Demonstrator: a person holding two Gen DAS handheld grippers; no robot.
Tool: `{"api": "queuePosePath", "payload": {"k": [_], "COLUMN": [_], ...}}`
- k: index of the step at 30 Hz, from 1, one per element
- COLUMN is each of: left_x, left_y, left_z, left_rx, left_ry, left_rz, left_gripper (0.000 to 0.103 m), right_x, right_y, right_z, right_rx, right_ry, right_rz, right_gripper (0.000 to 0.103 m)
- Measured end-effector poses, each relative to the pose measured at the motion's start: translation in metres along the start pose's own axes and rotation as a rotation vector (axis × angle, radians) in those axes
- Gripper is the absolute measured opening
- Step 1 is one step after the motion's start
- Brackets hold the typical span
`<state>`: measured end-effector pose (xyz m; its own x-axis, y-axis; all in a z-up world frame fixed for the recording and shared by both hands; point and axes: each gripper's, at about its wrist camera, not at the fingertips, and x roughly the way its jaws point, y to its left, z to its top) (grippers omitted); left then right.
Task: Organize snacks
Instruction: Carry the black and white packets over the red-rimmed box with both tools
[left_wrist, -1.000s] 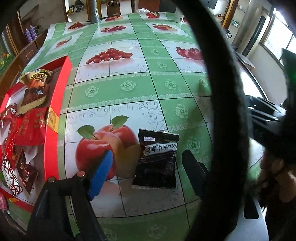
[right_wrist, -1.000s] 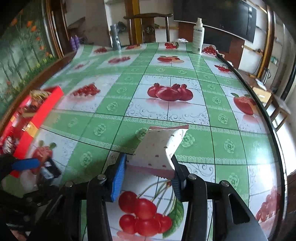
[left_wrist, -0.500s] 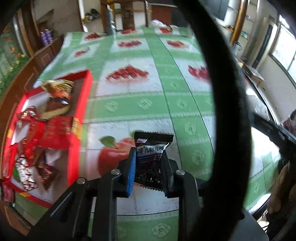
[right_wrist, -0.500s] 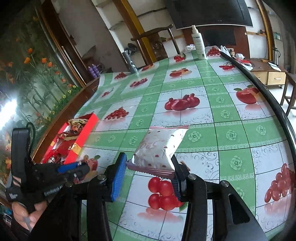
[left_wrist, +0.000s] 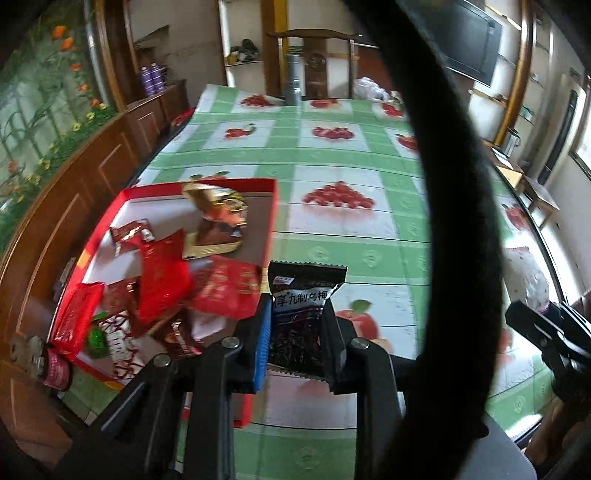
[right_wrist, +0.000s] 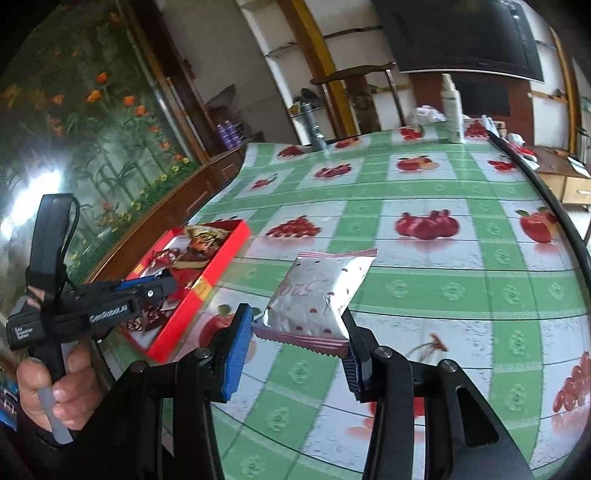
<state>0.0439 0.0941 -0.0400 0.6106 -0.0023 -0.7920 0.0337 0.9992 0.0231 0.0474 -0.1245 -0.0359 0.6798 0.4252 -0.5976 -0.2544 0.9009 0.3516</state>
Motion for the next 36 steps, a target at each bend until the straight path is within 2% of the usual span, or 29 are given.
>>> {"api": "queuePosePath", "payload": {"k": [30, 36], "left_x": [0.005, 0.007], "left_y": [0.136, 0.156], "left_z": [-0.018, -0.022], "left_rx": [-0.209, -0.242], "left_ry": [0.003, 0.011], "left_rz": [0.250, 0.268], "left_gripper": [0.025, 0.025], "right_x": [0.079, 0.093], "right_y": [0.138, 0.156], "right_z": [-0.005, -0.007], "right_rx": [-0.307, -0.341], "right_ry": [0.141, 0.164], "right_rz": [0.234, 0.256], "right_gripper": [0.044, 0.044]}}
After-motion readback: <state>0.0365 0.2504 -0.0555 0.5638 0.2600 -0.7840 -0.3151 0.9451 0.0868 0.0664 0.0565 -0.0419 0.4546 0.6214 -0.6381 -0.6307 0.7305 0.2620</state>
